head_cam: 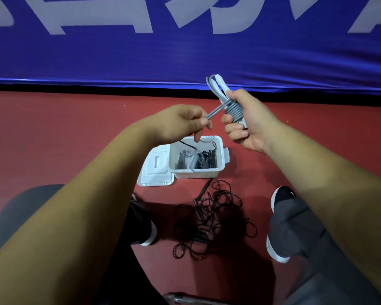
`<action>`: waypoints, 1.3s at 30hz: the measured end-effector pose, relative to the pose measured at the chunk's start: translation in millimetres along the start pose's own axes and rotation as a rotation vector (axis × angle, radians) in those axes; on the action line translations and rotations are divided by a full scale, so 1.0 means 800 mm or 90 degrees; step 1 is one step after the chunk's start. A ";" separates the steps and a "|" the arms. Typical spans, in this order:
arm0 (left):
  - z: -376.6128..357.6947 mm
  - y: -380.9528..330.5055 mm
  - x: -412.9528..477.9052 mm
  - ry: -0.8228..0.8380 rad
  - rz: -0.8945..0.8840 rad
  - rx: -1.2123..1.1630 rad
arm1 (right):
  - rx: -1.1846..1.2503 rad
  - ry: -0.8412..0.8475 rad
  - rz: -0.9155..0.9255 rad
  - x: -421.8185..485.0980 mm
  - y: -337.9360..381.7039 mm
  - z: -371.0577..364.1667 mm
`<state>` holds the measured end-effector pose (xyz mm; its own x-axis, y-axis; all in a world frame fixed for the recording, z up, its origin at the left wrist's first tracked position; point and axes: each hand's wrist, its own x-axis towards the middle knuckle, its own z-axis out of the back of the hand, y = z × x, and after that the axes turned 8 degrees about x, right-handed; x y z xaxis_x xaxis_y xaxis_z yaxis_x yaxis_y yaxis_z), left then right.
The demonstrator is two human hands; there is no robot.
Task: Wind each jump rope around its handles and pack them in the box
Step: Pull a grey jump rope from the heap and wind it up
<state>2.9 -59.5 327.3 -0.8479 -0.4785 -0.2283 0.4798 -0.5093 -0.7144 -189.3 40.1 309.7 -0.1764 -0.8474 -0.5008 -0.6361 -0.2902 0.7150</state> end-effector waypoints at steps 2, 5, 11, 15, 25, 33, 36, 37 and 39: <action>-0.002 0.002 0.002 0.020 0.012 0.060 | 0.007 0.017 0.005 -0.003 0.000 -0.001; -0.002 0.002 0.007 0.022 0.044 0.095 | -0.003 0.031 0.011 -0.008 -0.001 -0.003; -0.008 0.012 0.014 0.052 0.088 0.147 | -0.077 -0.035 0.025 -0.012 -0.007 -0.001; -0.015 0.008 0.012 0.059 0.090 0.097 | -0.071 -0.048 0.029 -0.013 -0.008 -0.001; -0.014 0.009 0.014 0.038 0.139 0.010 | -0.144 0.093 0.002 -0.031 -0.012 -0.013; -0.009 0.010 0.010 -0.020 0.064 0.101 | -0.222 0.272 -0.099 -0.037 -0.018 0.000; -0.005 0.018 0.009 -0.010 0.032 0.074 | -0.295 0.286 -0.210 -0.039 -0.020 0.004; -0.008 0.018 0.008 -0.001 0.035 0.054 | -0.325 0.291 -0.243 -0.040 -0.020 0.006; -0.014 0.015 0.010 -0.003 0.023 0.033 | -0.376 0.305 -0.290 -0.039 -0.020 0.009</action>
<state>-0.8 -61.6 309.8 -0.8288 -0.5005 -0.2504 0.5213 -0.5276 -0.6708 -179.0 74.8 310.2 0.4166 -0.6505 -0.6350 -0.0532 -0.7148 0.6973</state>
